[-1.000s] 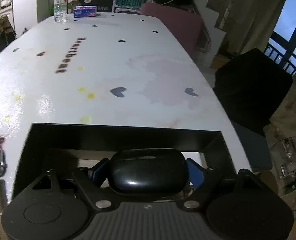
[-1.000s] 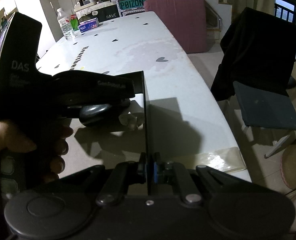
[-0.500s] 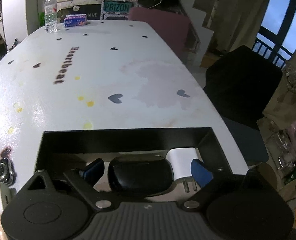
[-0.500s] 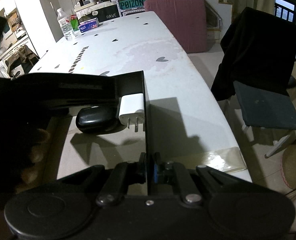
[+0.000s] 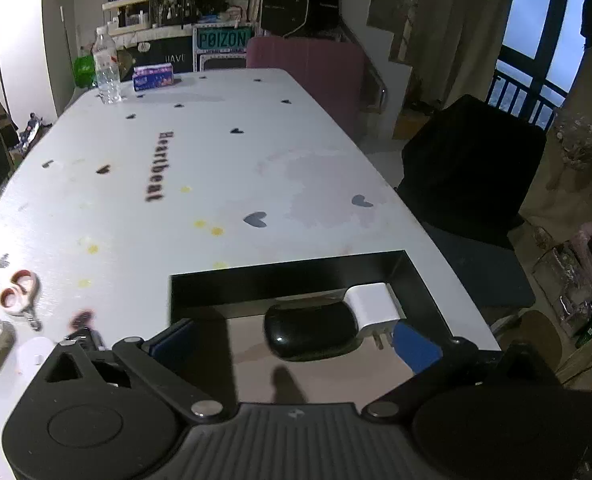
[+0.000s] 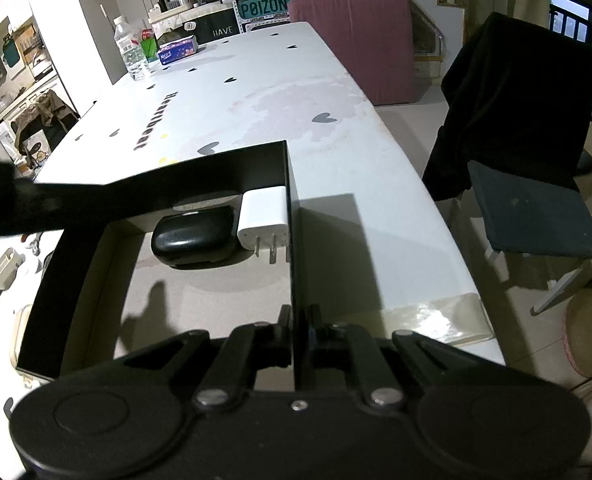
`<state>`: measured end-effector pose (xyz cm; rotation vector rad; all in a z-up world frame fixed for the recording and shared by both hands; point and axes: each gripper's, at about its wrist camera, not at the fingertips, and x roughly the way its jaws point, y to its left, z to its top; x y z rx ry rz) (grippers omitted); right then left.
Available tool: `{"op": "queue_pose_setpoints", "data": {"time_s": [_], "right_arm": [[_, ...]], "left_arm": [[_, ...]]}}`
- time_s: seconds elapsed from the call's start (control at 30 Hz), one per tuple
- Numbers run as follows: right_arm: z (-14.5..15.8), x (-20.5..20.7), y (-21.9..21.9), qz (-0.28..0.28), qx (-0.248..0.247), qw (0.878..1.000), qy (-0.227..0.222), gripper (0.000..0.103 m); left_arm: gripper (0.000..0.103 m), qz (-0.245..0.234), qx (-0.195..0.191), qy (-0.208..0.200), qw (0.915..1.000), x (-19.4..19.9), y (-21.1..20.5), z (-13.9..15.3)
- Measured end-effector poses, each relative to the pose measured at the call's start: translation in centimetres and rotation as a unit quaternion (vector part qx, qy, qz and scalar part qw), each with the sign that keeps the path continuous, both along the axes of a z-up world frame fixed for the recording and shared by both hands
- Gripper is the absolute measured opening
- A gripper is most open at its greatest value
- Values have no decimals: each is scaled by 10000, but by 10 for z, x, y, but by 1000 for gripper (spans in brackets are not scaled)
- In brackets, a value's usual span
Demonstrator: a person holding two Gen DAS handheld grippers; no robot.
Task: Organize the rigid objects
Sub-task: 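Return the left gripper to the items and grasp the beige earbud case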
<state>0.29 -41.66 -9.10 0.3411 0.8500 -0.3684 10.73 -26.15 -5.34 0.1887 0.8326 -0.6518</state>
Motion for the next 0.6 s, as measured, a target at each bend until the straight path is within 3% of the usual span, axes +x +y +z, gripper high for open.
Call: {"op": "queue_pose_setpoints", "data": {"time_s": [0.17,0.6], "right_arm": [[0,1,0,0,-1,10000,2,8],[-1,1,0,2,-3,10000,7,7]], "left_arm": [[103,-18,-19,-234,9997,-11,25,14],[103,-197,57,-626,9978,-45,76,16]]}}
